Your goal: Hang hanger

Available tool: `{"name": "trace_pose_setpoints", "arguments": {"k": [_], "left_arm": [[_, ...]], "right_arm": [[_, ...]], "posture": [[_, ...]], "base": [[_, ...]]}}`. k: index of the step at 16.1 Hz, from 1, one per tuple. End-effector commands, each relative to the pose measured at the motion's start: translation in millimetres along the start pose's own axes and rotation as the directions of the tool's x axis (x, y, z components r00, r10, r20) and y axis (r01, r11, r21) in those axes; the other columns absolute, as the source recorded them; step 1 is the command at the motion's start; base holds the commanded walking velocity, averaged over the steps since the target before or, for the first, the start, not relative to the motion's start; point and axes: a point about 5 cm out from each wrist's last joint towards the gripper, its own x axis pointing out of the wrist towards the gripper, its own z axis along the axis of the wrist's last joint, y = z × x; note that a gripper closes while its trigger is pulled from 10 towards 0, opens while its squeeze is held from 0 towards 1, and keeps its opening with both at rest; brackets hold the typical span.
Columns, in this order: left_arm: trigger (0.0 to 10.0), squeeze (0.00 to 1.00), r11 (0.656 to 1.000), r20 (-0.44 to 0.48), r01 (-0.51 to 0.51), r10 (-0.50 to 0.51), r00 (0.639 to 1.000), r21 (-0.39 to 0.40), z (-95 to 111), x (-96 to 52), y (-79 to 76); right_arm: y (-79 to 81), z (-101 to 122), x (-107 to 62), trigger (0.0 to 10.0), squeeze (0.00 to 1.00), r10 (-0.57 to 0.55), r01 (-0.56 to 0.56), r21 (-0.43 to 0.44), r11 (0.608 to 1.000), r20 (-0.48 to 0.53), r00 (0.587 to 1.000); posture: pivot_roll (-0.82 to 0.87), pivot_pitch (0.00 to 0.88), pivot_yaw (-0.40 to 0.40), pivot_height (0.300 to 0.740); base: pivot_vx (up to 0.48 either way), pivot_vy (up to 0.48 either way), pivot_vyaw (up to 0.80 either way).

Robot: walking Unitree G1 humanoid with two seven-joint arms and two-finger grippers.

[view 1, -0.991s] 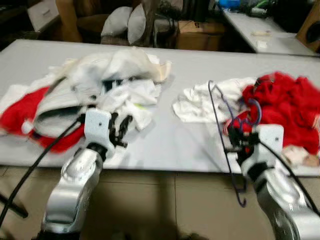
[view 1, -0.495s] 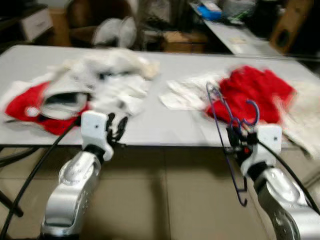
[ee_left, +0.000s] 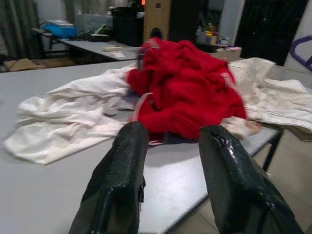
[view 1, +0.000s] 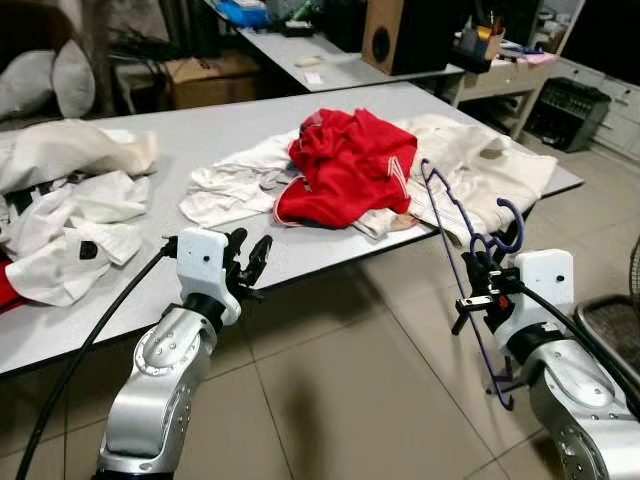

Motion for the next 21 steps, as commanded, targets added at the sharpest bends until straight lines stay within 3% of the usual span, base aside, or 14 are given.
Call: {"name": "trace_pose_setpoints", "arguments": {"k": [1,2,3,6,10,15,19,21], "left_arm": [[10.0,0.47,1.0,-0.009,-0.031,0.031,0.999,-0.002,-1.3,1.4,6.4],[10.0,0.67,0.999,-0.015,-0.038,0.038,0.999,0.004,-2.0,2.5,7.3],[10.0,1.0,0.999,-0.014,-0.042,0.042,0.999,0.001,-1.7,3.9,7.6],[10.0,1.0,0.999,0.008,-0.04,0.04,0.999,0.007,2.0,7.4,6.5],[10.0,1.0,0.999,0.015,-0.042,0.042,0.999,0.009,2.6,8.6,6.4],[10.0,1.0,0.999,0.026,-0.052,0.052,0.998,0.005,2.8,9.1,6.1],[10.0,1.0,0.994,0.12,-0.103,0.107,0.987,-0.044,15.0,7.7,11.5],[10.0,1.0,0.996,0.143,-0.041,0.052,0.988,-0.078,18.7,8.1,11.7]], "right_arm": [[1.8,4.7,2.4,10.0,0.0,0.011,-0.011,-0.013,1.0,0.027,1.0],[1.4,4.8,2.6,10.0,0.0,0.011,-0.01,-0.016,1.0,0.028,1.0],[0.9,5.2,2.9,10.0,0.0,0.009,-0.008,-0.017,1.0,0.03,0.999],[-0.4,6.7,3.8,10.0,0.0,0.001,0.0,-0.009,1.0,0.037,0.999],[-0.5,7.4,4.2,10.0,0.0,0.002,-0.002,-0.012,1.0,0.041,0.999],[-2.6,9.4,2.7,10.0,0.0,-0.001,0.002,-0.023,1.0,0.049,0.999],[-2.2,11.7,-0.7,10.0,0.0,0.041,-0.038,-0.038,0.999,0.076,0.996],[-4.7,10.5,-4.3,10.0,0.0,0.049,-0.05,0.01,0.999,0.075,0.996]], "posture": [[0.0,0.0,-0.035,0.74],[-0.01,0.0,-0.032,0.74],[-0.01,0.0,-0.032,0.74],[-0.01,0.0,-0.029,0.74],[-0.01,0.0,-0.03,0.74],[-0.03,0.0,-0.032,0.74],[-0.03,0.0,-0.037,0.74],[-0.06,0.0,-0.014,0.74]], "base": [[0.416,0.0,0.0],[0.42,0.0,0.0],[0.42,0.0,0.0],[0.426,0.0,0.0],[0.425,0.0,-0.76],[0.423,0.0,0.0],[0.195,0.0,0.0],[0.0,0.0,0.0]]}}
